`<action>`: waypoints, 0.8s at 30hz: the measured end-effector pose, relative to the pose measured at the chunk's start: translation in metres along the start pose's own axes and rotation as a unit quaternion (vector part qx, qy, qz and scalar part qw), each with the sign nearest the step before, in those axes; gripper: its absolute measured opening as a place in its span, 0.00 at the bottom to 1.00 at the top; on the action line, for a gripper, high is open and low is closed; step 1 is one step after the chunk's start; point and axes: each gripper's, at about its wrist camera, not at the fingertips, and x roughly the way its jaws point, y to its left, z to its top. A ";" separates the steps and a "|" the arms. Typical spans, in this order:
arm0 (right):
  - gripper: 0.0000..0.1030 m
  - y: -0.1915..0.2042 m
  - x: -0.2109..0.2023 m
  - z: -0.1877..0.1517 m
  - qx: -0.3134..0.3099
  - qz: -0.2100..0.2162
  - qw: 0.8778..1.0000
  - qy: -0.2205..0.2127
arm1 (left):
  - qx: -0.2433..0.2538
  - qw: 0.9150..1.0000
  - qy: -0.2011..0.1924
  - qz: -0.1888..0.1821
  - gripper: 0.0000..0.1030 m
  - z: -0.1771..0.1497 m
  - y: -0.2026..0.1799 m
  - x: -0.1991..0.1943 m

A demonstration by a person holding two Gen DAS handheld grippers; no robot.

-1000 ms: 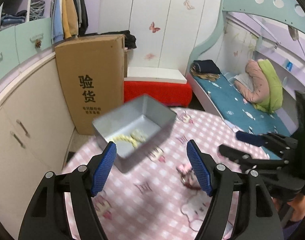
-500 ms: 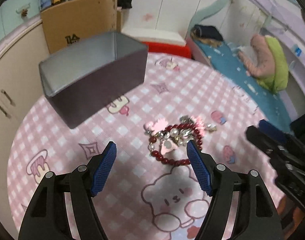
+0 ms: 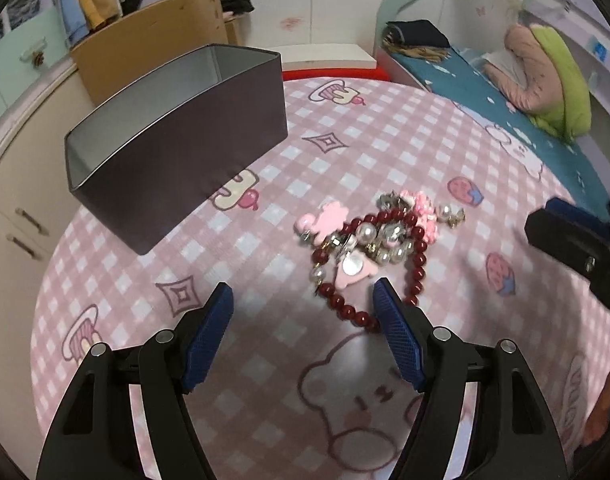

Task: Organize jewelry
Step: 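Grasp the dark red bead bracelet with the left gripper while the right gripper grasps a pink bear charm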

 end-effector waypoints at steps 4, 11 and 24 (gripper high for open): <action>0.62 0.005 -0.001 -0.001 -0.008 0.002 1.000 0.001 | 0.001 1.000 0.005 -0.002 0.68 -0.012 0.019 -0.008; 0.62 0.015 0.006 -0.004 -0.021 0.003 1.000 0.012 | -0.012 1.000 0.010 0.007 0.40 -0.025 0.059 -0.019; 0.62 0.038 0.015 -0.013 -0.049 -0.004 0.998 0.038 | -0.024 0.998 -0.017 -0.052 0.08 -0.021 0.069 -0.021</action>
